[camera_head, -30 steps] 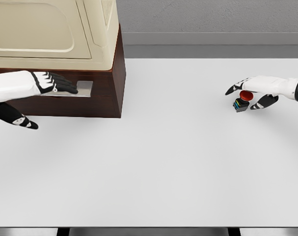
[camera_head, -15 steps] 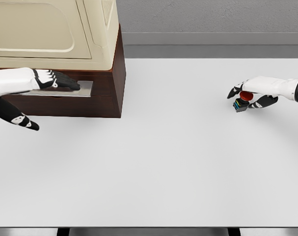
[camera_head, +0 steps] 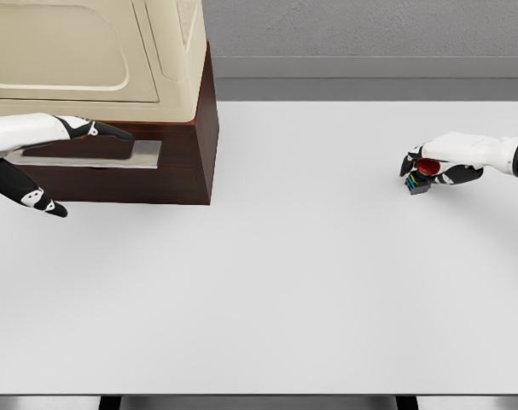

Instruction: Open the cabinet drawer with left arm, and place a switch into the drawer with right arm

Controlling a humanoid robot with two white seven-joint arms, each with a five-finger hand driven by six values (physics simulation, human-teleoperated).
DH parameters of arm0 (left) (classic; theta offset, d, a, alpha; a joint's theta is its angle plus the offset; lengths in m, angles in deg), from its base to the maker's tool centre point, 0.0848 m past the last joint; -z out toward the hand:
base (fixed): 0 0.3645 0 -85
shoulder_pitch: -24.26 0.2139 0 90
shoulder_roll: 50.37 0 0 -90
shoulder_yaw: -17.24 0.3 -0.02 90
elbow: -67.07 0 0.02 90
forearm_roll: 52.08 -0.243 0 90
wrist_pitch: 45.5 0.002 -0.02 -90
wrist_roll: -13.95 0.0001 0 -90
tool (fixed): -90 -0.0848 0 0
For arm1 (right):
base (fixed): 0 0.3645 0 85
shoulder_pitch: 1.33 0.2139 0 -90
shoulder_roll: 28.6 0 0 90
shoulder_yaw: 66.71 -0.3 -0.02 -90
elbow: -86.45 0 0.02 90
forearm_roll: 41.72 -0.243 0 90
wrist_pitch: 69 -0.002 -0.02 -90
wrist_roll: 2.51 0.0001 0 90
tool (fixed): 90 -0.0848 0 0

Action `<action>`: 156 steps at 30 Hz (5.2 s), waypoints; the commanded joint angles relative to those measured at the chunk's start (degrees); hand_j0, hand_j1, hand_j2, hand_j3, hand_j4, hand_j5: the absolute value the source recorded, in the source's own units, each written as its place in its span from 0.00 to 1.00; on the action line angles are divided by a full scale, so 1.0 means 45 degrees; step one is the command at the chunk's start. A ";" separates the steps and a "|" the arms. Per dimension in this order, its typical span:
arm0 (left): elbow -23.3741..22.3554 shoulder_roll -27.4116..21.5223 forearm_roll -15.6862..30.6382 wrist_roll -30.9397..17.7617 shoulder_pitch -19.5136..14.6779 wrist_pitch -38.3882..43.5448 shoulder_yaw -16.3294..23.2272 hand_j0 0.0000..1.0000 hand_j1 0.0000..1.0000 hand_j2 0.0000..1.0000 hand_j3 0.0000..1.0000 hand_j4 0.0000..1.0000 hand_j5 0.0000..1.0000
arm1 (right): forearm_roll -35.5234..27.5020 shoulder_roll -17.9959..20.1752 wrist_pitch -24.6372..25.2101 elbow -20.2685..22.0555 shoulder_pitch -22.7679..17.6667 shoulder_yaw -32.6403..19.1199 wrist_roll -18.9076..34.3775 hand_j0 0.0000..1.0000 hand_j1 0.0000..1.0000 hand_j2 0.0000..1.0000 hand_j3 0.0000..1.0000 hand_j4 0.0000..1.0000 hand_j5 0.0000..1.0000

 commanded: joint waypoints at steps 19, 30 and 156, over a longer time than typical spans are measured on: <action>-0.0015 0.0174 0.0152 0.0162 0.0371 0.2367 -0.0156 1.00 1.00 1.00 1.00 1.00 1.00 | -0.0089 0.0014 0.0034 0.0494 0.0254 -0.0044 -0.0004 0.50 0.50 0.50 0.50 0.50 0.50; -0.0035 0.0369 0.0211 0.0162 0.0781 0.2387 -0.0234 1.00 1.00 1.00 1.00 1.00 1.00 | -0.0109 0.0249 0.0034 0.1842 0.0332 -0.0025 -0.0004 0.48 0.48 0.48 0.48 0.48 0.48; 0.0004 -0.1936 0.4019 -0.1131 0.4570 0.1938 -0.2656 1.00 1.00 1.00 1.00 1.00 1.00 | -0.2726 -0.1666 0.0034 0.6803 0.3848 0.3316 -0.0004 0.47 0.47 0.47 0.47 0.47 0.47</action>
